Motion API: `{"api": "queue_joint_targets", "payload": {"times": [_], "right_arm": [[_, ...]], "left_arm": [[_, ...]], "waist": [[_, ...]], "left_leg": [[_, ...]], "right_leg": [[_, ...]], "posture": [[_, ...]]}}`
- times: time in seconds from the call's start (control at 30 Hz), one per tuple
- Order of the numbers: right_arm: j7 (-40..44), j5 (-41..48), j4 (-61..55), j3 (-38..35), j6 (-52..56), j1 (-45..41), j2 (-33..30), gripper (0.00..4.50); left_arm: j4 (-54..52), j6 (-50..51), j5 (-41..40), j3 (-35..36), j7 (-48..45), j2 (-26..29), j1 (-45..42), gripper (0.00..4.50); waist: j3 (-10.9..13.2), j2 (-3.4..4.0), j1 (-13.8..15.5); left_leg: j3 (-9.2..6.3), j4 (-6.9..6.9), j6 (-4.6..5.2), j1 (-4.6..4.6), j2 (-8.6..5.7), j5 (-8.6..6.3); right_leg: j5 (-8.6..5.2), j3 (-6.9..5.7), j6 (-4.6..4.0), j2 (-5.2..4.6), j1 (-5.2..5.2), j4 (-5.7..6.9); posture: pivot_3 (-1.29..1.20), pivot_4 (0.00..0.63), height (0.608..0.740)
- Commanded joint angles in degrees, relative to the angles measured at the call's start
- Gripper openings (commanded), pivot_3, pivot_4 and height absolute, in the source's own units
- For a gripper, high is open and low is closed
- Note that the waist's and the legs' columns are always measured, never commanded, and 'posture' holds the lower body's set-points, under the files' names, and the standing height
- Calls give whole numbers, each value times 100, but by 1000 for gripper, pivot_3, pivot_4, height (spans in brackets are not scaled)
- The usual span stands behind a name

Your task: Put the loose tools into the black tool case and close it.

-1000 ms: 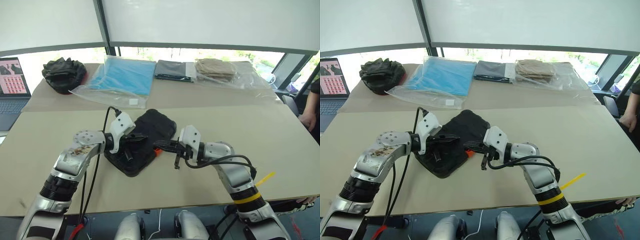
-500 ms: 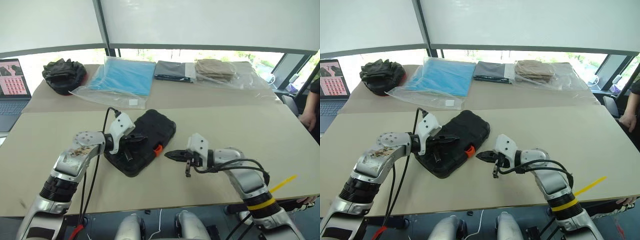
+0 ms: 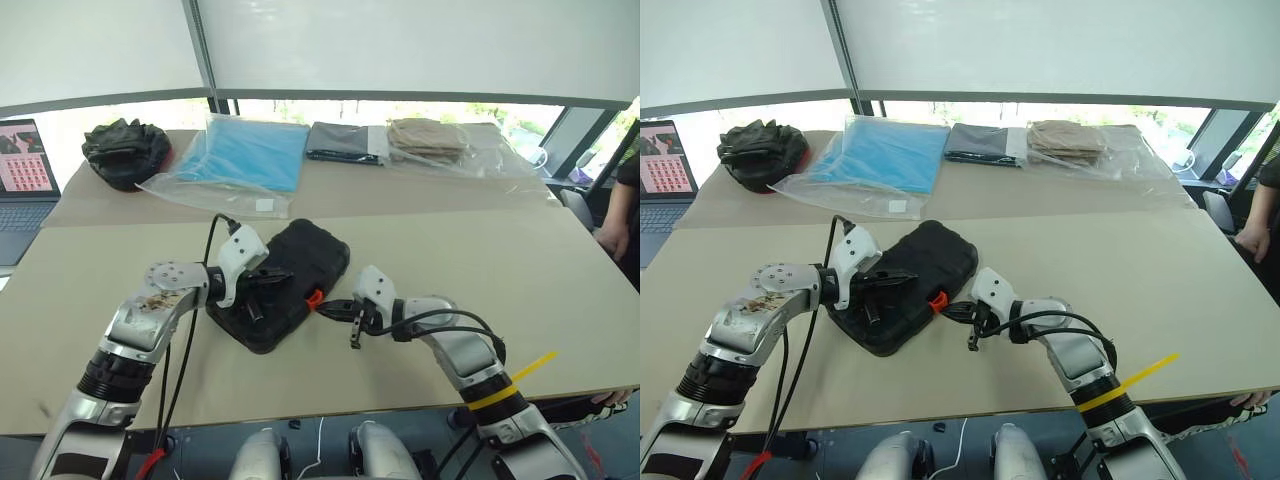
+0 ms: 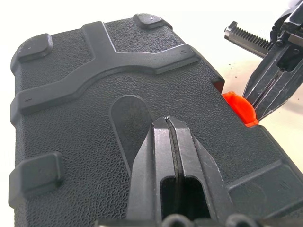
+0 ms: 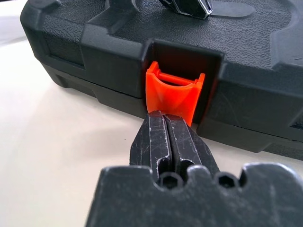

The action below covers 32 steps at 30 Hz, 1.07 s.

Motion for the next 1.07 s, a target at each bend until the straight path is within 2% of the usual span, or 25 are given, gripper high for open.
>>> {"api": "queue_joint_targets", "payload": {"times": [0.03, 0.2, 0.23, 0.3, 0.37, 0.4, 0.53, 0.63, 0.7, 0.77, 0.9, 1.07], "right_arm": [[-152, 1, 77, -109, -406, -327, 249, 0], [-154, -26, 344, -202, -630, -438, 360, 0], [-64, 42, 250, -232, -617, -399, 316, 0], [148, 339, -158, -398, -264, -218, 110, 0], [317, 617, -540, -580, -13, -20, -124, 586], [395, 717, -793, -702, 19, 141, -316, 718], [617, 1017, -1447, -1056, 136, 608, -930, 2092], [969, 953, -1180, -1617, -886, 1043, -1486, 3157], [1272, 1072, -752, -1895, -1383, 1162, -1694, 3803], [1494, 1148, -325, -2068, -1596, 1155, -1867, 4471], [1616, 1198, 284, -2293, -1911, 928, -1933, 4471], [1560, 988, 703, -2263, -2433, 780, -1882, 4471]], "left_arm": [[593, 321, 363, -533, -49, 57, 568, 15], [612, -195, 460, -403, -3, 58, 754, 15], [645, -704, 559, -281, 100, 16, 788, 15], [484, -1215, 256, 364, 300, -184, 879, 15], [244, -1474, 14, 822, 259, -177, 1076, 516], [113, -1680, -104, 1115, 134, -71, 1326, 640], [-192, -2107, -578, 1979, -198, 125, 2039, 2011], [-104, -2816, -457, 2911, -503, 483, 3123, 3107], [37, -3323, -265, 3244, -488, 505, 3626, 3775], [164, -3635, -115, 3421, -449, 504, 4036, 3801], [198, -3962, -79, 3612, -378, 411, 4471, 3801], [53, -3941, -122, 3592, -104, 247, 4449, 3801]], "waist": [[0, 0, -6], [-1, 1, -23], [0, 1, -24], [0, 3, -28], [10, 12, -23], [11, 14, -31], [12, 15, -39], [18, 5, -13], [19, 6, -7], [24, 13, 4], [61, -48, 26], [66, -57, 87]], "left_leg": [[0, -3, 0, 5, 0, 0], [3, -13, -1, 22, -2, 0], [4, -14, -1, 24, -1, 0], [10, -22, -1, 23, -2, 0], [13, -24, -1, 9, -3, 0], [13, -24, -1, 7, -2, 0], [16, -68, -6, 5, -4, -6], [18, -84, -13, -12, -8, -16], [19, -84, -12, -29, -8, -34], [27, -84, -7, -29, -14, -41], [34, -83, -5, -59, -14, -41], [29, -70, -6, -73, -11, -40]], "right_leg": [[-1, 2, -2, 1, 1, 0], [-4, 32, -10, 12, 1, 4], [-4, 35, -11, 13, 0, 4], [0, 46, -10, 12, -7, 3], [21, 51, -27, 6, -22, 3], [33, 51, -33, 8, -24, 0], [22, 51, -33, 3, -32, -25], [9, 49, -31, 2, -53, -34], [0, 45, -32, 0, -67, -37], [-6, 47, -25, -7, -67, -39], [-10, 47, -23, -6, -96, -42], [-8, 40, -23, -9, -100, -41]], "posture": [[0, 150, 740], [0, 150, 740], [0, 150, 740], [0, 150, 740], [0, 150, 740], [0, 150, 740], [0, 150, 740], [0, 150, 740], [0, 150, 740], [0, 150, 740], [0, 150, 740], [0, 150, 740]]}}
